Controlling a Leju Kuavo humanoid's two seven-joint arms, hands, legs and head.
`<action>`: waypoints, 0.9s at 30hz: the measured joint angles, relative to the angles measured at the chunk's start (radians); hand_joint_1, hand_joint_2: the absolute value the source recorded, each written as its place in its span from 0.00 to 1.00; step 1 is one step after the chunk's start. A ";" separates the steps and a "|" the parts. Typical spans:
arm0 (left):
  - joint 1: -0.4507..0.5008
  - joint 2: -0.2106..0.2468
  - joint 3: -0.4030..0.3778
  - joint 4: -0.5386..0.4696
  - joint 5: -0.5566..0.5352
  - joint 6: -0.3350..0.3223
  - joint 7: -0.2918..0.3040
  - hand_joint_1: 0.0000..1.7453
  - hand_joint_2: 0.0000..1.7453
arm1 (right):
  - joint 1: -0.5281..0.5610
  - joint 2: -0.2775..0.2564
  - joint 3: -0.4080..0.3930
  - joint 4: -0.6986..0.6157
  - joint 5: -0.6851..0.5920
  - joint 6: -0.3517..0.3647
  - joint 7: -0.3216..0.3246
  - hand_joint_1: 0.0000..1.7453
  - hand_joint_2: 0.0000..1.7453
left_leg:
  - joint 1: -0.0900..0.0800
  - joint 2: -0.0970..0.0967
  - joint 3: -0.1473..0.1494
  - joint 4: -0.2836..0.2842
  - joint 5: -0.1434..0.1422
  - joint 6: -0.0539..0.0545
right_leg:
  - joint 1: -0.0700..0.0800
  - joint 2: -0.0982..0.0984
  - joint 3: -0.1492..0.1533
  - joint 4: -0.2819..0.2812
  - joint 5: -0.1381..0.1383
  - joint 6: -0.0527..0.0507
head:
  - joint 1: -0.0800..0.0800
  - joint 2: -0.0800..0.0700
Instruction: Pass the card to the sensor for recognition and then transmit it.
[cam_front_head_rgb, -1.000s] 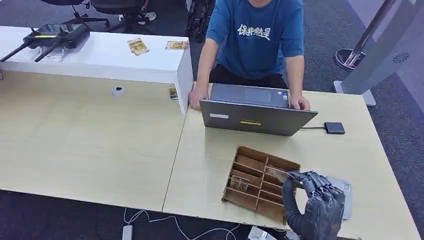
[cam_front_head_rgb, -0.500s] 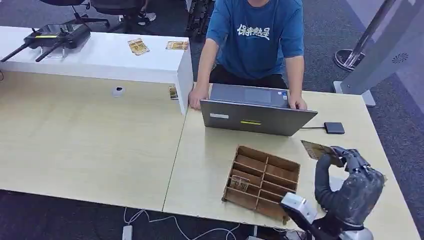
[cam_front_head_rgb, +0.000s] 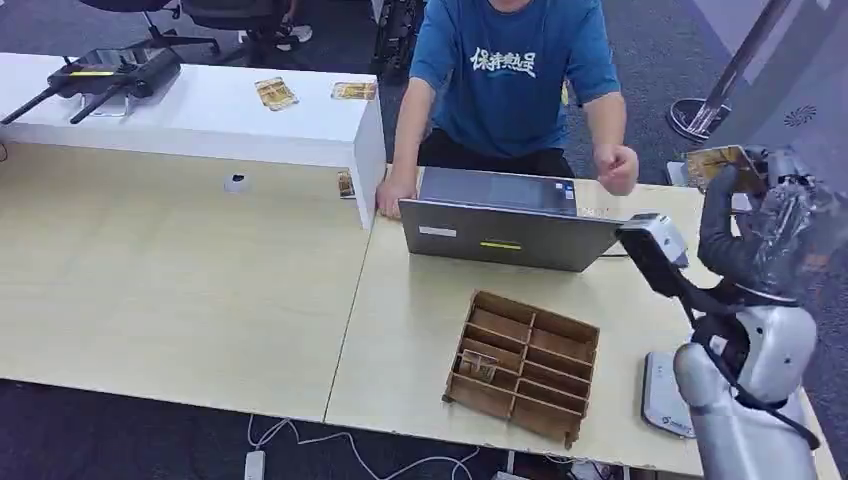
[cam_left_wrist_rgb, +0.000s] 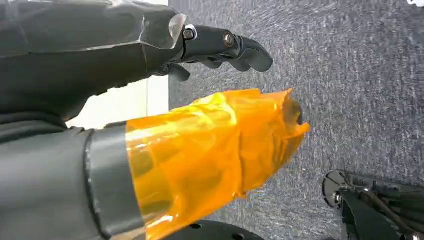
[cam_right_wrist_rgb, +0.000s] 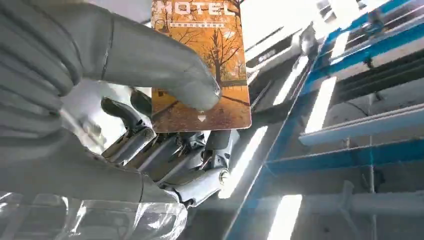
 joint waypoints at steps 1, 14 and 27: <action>0.000 0.002 -0.018 0.000 -0.018 -0.013 0.003 0.00 0.00 | -0.094 -0.002 0.008 0.091 0.122 0.021 0.055 1.00 1.00 | 0.000 0.000 0.000 0.000 0.000 0.000 | 0.000 0.000 0.000 0.001 0.000 0.000 | 0.000 0.000; -0.001 0.012 -0.058 0.000 -0.040 -0.031 0.006 0.00 0.00 | -0.273 -0.002 0.063 0.299 0.390 0.056 0.147 1.00 1.00 | 0.000 -0.001 -0.001 0.000 0.001 -0.001 | 0.000 -0.001 -0.001 0.001 0.001 -0.001 | 0.000 0.000; 0.000 0.015 -0.062 0.000 -0.040 -0.035 0.006 0.00 0.00 | -0.310 -0.002 0.116 0.426 0.399 0.052 0.198 1.00 1.00 | 0.000 -0.001 -0.001 0.000 0.001 -0.001 | 0.000 -0.002 -0.001 0.001 0.001 -0.001 | 0.000 0.000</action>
